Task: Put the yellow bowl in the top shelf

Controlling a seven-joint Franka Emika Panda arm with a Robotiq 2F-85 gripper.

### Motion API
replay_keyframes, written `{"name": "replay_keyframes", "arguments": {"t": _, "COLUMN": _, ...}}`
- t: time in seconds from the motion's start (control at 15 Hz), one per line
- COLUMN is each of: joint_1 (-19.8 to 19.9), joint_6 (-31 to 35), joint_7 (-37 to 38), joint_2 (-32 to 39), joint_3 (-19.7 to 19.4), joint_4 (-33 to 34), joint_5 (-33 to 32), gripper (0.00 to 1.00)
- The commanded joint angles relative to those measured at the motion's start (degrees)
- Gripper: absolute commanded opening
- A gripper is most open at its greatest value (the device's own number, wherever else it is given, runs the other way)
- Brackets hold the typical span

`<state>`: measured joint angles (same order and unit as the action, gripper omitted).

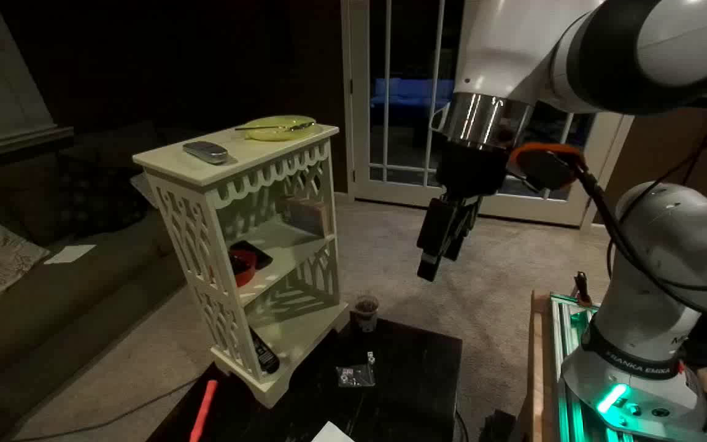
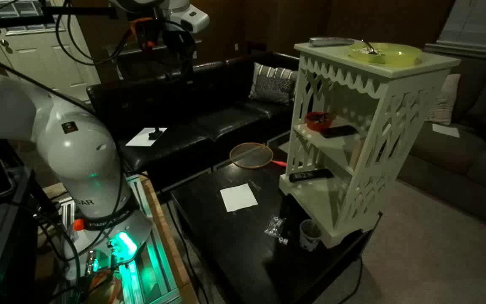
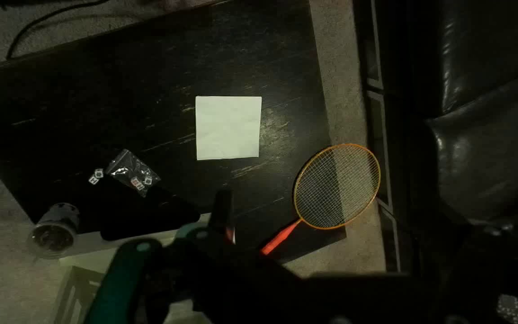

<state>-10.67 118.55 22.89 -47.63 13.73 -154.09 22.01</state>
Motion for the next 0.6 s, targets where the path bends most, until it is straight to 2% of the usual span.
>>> {"name": "replay_keyframes", "arguments": {"t": 0.0, "joint_1": 0.3, "joint_6": -0.3, "joint_7": -0.2, "joint_2": 0.0, "joint_3": 0.2, "joint_4": 0.2, "joint_5": 0.2, "gripper": 1.0}}
{"name": "replay_keyframes", "arguments": {"t": 0.33, "joint_1": 0.3, "joint_6": -0.3, "joint_7": -0.2, "joint_2": 0.0, "joint_3": 0.2, "joint_4": 0.2, "joint_5": 0.2, "gripper": 1.0}}
{"name": "replay_keyframes", "arguments": {"t": 0.53, "joint_1": 3.6, "joint_6": 4.2, "joint_7": 6.9, "joint_2": 0.0, "joint_3": 2.7, "joint_4": 2.7, "joint_5": 0.1, "gripper": 1.0}}
